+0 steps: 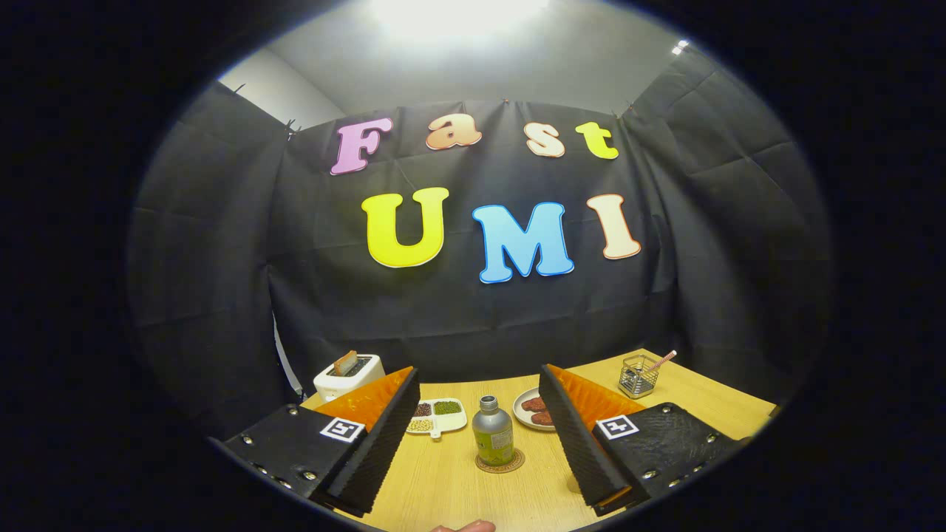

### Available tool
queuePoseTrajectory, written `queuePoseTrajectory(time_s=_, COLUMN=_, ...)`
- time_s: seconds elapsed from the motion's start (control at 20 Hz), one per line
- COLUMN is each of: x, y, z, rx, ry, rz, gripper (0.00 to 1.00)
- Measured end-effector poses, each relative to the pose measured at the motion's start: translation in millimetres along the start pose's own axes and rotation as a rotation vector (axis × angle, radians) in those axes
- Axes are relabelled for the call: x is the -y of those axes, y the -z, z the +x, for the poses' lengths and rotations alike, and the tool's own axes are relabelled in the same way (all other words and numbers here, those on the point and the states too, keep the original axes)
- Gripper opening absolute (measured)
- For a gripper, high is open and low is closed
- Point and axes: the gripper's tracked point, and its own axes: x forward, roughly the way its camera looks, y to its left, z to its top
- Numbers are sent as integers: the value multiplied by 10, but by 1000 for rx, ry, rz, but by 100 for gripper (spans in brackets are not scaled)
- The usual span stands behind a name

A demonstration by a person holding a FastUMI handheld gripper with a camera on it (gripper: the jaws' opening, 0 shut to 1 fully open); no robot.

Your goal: Take the bottle from table, then pour the juice into the cup, finally place the bottle on the coaster

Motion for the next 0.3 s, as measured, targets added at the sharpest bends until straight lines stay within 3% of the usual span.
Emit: queuePoseTrajectory(time_s=0.3, x=21, y=-185, z=-202, rx=42, ry=-7, rz=-57, gripper=98)
